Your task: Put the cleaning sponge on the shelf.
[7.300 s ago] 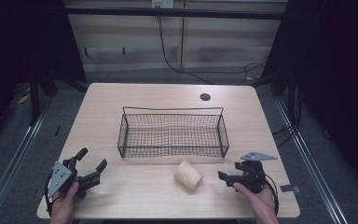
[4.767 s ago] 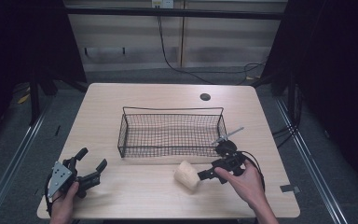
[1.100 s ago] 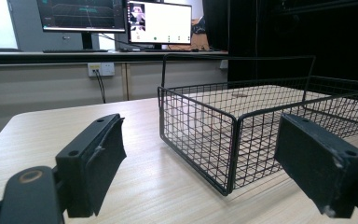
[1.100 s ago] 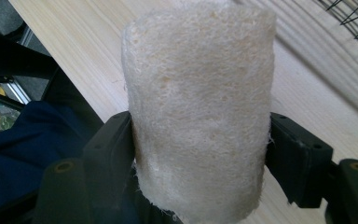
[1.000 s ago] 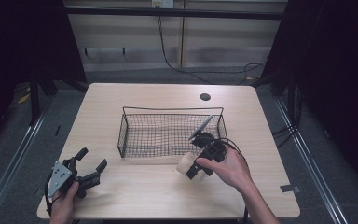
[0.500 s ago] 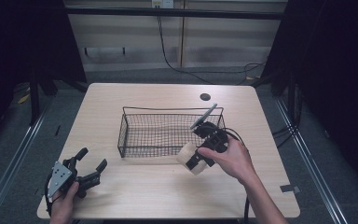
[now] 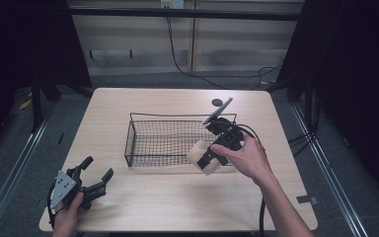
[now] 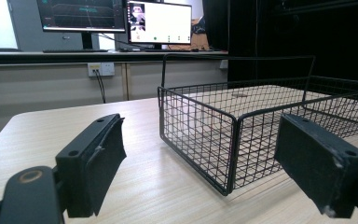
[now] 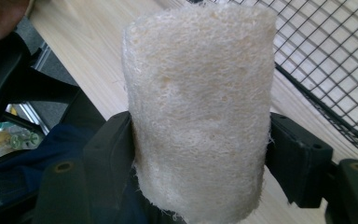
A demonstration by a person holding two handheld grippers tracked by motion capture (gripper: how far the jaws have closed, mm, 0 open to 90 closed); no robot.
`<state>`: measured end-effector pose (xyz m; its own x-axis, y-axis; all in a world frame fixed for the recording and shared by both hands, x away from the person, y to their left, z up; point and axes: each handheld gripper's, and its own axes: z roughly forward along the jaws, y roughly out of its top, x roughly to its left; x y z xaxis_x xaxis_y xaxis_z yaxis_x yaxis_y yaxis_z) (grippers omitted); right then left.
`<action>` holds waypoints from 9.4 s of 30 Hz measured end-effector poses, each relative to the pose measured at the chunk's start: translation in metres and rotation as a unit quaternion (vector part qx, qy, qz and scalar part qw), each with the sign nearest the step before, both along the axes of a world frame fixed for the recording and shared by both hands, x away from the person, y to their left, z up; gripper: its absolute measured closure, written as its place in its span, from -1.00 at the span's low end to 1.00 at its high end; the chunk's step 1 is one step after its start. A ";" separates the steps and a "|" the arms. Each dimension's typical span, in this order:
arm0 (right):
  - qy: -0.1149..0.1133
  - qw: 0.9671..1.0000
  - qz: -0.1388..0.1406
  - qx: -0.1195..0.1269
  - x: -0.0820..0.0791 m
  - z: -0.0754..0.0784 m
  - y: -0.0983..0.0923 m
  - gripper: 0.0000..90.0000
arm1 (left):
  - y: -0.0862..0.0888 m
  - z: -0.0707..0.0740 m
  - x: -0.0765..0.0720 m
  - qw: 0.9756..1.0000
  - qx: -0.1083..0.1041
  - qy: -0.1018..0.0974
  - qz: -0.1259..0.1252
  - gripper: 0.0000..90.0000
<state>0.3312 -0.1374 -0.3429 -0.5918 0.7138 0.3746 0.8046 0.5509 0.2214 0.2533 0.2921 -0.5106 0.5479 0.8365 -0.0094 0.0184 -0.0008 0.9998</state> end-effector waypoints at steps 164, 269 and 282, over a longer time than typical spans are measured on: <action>0.047 0.960 -0.260 -0.092 0.081 -0.102 -0.036 -0.38 | 0.000 0.000 0.000 1.000 0.003 0.000 -0.001 -0.65; -0.100 0.986 -0.107 0.081 -0.037 -0.067 -0.030 -0.43 | 0.000 0.000 0.000 1.000 -0.001 -0.001 -0.001 -0.65; -0.102 0.985 -0.113 0.075 -0.055 -0.084 -0.035 -0.40 | 0.000 0.000 0.000 1.000 -0.001 0.000 -0.001 -0.65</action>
